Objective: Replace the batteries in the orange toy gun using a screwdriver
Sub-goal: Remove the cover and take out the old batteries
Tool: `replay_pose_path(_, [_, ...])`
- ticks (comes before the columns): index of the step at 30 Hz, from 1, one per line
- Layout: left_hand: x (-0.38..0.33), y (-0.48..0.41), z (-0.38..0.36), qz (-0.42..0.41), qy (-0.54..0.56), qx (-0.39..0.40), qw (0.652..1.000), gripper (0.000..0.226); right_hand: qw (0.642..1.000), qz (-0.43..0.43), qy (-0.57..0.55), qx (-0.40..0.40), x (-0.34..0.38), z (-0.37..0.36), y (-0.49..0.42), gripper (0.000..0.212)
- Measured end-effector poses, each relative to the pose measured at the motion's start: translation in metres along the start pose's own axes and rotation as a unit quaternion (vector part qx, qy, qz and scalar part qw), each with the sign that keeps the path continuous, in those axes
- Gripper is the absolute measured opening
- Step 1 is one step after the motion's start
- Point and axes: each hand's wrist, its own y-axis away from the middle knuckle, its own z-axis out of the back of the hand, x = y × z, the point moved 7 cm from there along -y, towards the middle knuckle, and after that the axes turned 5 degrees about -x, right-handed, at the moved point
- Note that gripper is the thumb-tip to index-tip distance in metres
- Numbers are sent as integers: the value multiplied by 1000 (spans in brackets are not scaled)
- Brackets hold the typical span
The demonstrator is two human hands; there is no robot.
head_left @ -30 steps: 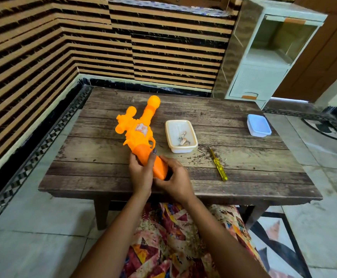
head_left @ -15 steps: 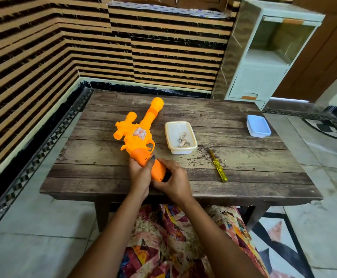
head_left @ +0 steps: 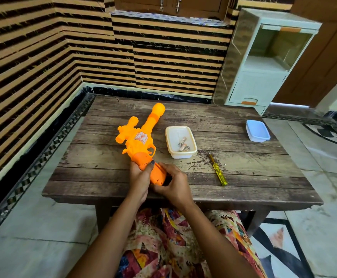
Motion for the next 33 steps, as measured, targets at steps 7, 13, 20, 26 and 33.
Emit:
replay_pose_path(7, [-4,13,17,-35,-46,-97,994,32,1000,2,15,-5,-1,-2,-1,65])
replay_pose_path(13, [-5,19,13,-12,-72,-171,982,45,1000,-5,22,-11,-4,-3,0,67])
replay_pose_path(20, [-8,18,13,17,-114,-197,974,22,1000,-16,17,-7,-5,-4,0,67])
replay_pose_path(26, [-11,17,10,50,-67,-160,984,22,1000,-24,6,-12,-3,-2,1,64])
replay_pose_path(33, [-17,1,36,119,-8,-87,989,49,999,-50,-11,-12,-7,-2,1,66])
